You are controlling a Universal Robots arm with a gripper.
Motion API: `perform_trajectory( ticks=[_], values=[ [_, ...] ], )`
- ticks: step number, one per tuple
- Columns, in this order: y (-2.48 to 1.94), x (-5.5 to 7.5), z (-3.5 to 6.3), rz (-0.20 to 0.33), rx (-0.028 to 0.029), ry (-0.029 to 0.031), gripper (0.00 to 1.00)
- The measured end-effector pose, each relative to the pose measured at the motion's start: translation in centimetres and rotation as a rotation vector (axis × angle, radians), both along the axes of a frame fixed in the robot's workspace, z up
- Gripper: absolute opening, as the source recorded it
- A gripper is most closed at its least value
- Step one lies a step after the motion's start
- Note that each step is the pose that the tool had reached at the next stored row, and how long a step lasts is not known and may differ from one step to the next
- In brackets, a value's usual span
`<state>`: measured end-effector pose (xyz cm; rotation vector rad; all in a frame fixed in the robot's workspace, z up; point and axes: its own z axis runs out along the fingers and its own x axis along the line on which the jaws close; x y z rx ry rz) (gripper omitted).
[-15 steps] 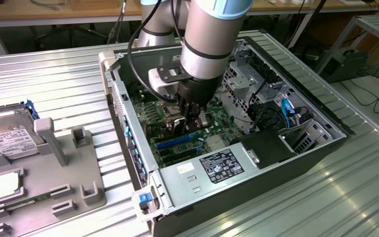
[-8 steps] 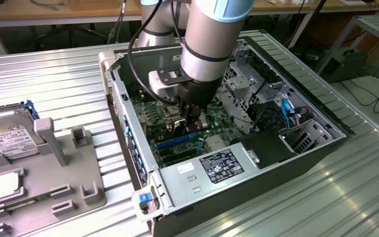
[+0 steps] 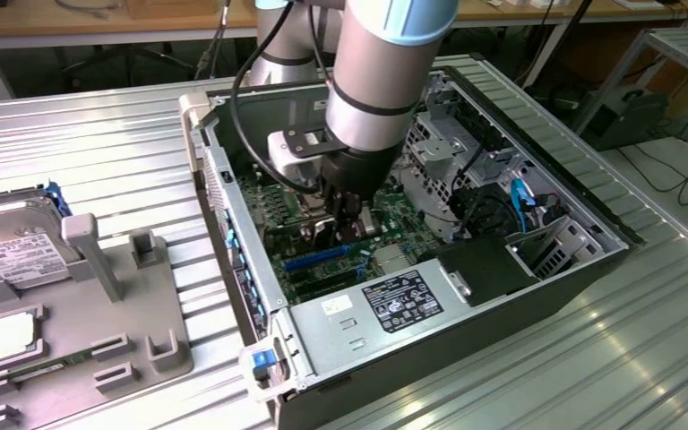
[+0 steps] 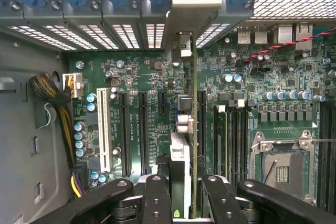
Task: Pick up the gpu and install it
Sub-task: 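Insert the gpu into the slot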
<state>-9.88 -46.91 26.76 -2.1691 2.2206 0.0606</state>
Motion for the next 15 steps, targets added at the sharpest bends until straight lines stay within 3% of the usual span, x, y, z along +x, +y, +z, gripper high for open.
perform_trajectory(
  ticks=[4, 9, 15],
  values=[
    [0.00, -0.09, -0.13, 0.000, 0.0002, 0.0021, 0.28],
    [0.00, -0.11, -0.26, 0.000, 0.0000, 0.0098, 0.28],
    [0.00, -0.13, -0.67, -0.001, 0.0001, 0.0110, 0.28]
  ],
)
